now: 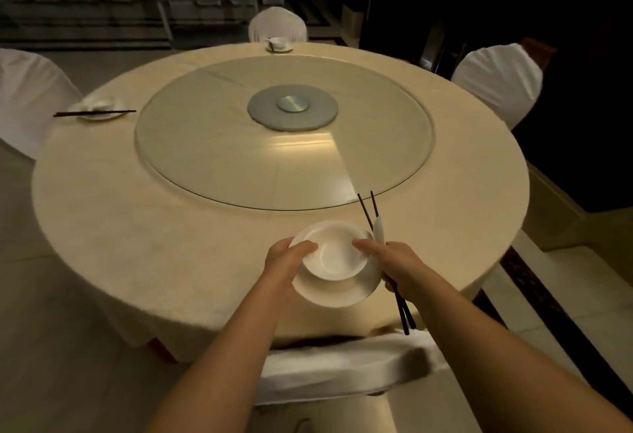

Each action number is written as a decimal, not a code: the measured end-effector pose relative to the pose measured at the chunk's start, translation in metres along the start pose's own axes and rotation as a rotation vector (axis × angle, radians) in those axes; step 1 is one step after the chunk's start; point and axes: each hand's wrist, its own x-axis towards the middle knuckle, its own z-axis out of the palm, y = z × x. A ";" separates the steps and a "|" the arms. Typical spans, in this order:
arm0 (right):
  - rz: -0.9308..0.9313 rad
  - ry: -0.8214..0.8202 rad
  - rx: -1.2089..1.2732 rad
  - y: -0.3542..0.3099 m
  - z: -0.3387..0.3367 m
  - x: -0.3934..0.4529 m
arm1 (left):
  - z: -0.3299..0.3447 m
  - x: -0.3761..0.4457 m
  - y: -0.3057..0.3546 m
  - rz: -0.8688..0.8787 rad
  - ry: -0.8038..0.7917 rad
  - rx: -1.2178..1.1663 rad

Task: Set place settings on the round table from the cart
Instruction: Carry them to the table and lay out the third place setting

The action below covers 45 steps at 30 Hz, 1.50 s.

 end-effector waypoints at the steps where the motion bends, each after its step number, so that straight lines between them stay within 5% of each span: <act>1: 0.014 0.004 -0.004 0.004 0.000 0.009 | 0.002 0.006 -0.007 -0.016 0.013 0.006; 16: -0.008 0.039 -0.025 0.058 0.036 0.092 | 0.003 0.057 -0.059 -0.028 0.316 -0.006; 27: -0.044 0.086 0.042 0.062 0.047 0.124 | 0.005 0.096 -0.061 0.026 0.337 0.099; 34: -0.098 0.036 -0.145 0.058 0.055 0.129 | -0.003 0.110 -0.063 0.009 0.353 0.282; 40: -0.068 0.196 -0.188 0.052 0.047 0.115 | -0.006 0.101 -0.060 0.005 0.336 0.414; 45: -0.076 -0.079 0.107 0.039 0.028 0.079 | 0.007 0.068 -0.035 0.145 0.462 0.247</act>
